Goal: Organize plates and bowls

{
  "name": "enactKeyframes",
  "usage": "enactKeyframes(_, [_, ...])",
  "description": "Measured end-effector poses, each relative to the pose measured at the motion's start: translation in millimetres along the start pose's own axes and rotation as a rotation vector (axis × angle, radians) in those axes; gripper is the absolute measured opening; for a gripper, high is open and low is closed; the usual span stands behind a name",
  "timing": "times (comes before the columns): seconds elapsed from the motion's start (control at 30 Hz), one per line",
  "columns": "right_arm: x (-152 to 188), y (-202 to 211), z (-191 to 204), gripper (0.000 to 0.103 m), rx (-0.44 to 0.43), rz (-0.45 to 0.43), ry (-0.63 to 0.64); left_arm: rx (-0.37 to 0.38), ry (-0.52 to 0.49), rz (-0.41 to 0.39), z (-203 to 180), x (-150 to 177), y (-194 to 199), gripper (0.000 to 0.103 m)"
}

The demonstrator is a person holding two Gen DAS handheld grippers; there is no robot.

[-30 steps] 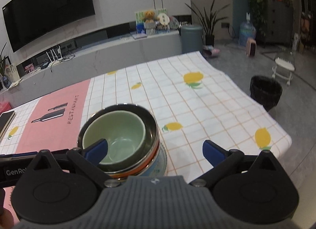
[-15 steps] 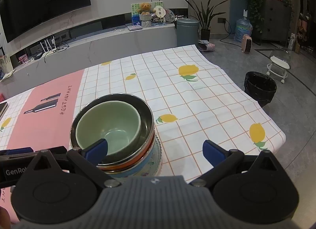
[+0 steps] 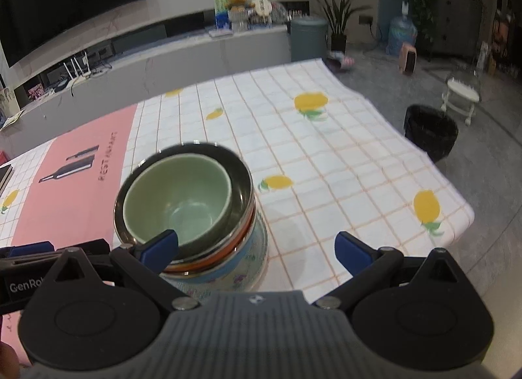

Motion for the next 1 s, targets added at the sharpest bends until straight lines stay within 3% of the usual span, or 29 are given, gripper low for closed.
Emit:
enactKeyframes(0.3, [5.0, -4.0, 2.6, 0.100, 0.014, 0.038, 0.019, -0.014, -0.011, 0.061, 3.1, 5.7, -4.9, 0.092])
enactKeyframes(1.0, [4.5, -2.5, 1.3, 0.100, 0.015, 0.036, 0.018, -0.027, -0.019, 0.056, 2.5, 5.4, -2.0, 0.090])
Point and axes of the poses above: each gripper's, at about its wrist camera, not at the fingertips, and y roughly against the way its jaws point, z to its left, x to its underside, the point moved 6 cm from there along -y, roughly the way its jaws point, and after that the axes turned 5 degrees about x, right-handed, at the moved point
